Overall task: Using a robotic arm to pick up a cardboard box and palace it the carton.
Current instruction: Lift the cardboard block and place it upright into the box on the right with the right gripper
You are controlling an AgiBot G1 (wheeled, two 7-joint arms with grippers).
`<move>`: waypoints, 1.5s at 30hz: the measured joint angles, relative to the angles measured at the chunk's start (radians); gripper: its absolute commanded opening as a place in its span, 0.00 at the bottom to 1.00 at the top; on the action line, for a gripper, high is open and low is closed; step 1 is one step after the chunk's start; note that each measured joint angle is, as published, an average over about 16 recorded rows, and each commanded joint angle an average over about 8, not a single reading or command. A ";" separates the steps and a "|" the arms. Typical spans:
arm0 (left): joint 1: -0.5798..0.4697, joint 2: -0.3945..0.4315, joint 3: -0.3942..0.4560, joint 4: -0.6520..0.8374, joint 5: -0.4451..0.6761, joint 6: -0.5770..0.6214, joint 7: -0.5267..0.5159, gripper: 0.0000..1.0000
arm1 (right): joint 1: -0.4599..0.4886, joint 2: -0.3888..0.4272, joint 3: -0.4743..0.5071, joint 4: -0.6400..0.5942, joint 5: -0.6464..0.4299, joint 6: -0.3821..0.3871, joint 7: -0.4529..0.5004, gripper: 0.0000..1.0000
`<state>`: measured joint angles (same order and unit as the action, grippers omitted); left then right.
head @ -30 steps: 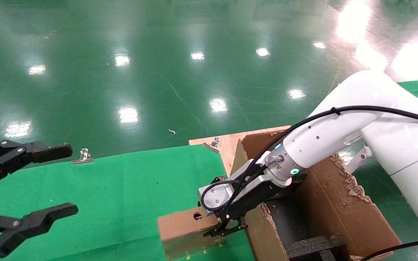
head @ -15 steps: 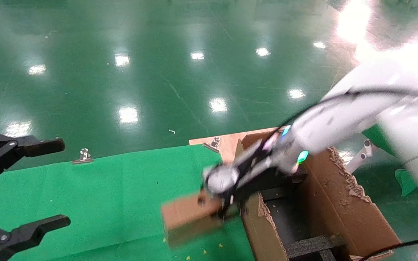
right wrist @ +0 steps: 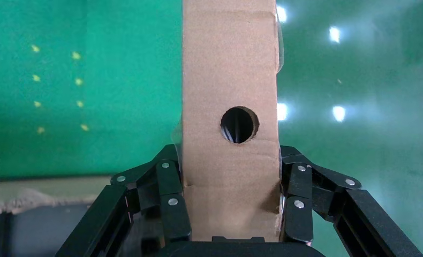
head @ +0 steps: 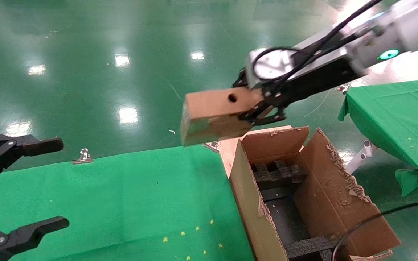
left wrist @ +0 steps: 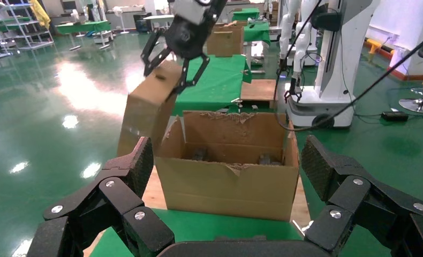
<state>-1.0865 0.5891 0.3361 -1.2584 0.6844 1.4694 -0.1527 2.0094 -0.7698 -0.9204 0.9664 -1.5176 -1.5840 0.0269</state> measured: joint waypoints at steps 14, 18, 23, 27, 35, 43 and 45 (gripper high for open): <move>0.000 0.000 0.000 0.000 0.000 0.000 0.000 1.00 | 0.121 0.272 -0.133 0.153 -0.025 -0.001 0.149 0.00; 0.000 0.000 0.000 0.000 0.000 0.000 0.000 1.00 | 0.131 0.359 -0.173 0.217 -0.023 0.001 0.206 0.00; 0.000 0.000 0.000 0.000 0.000 0.000 0.000 1.00 | 0.133 0.444 -0.213 0.285 -0.017 0.006 0.273 0.00; 0.000 0.000 0.000 0.000 0.000 0.000 0.000 1.00 | 0.132 0.487 -0.235 0.323 -0.014 0.010 0.313 0.00; 0.000 0.000 0.000 0.000 0.000 0.000 0.000 1.00 | 0.126 0.513 -0.255 0.335 -0.020 0.028 0.373 0.00; 0.000 0.000 0.000 0.000 0.000 0.000 0.000 1.00 | 0.080 0.521 -0.273 0.321 -0.018 0.108 0.611 0.00; 0.000 0.000 0.000 0.000 0.000 0.000 0.000 1.00 | 0.062 0.527 -0.282 0.325 -0.022 0.136 0.705 0.00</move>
<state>-1.0864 0.5889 0.3365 -1.2580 0.6841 1.4690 -0.1524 2.0718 -0.2427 -1.2023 1.2915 -1.5393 -1.4484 0.7319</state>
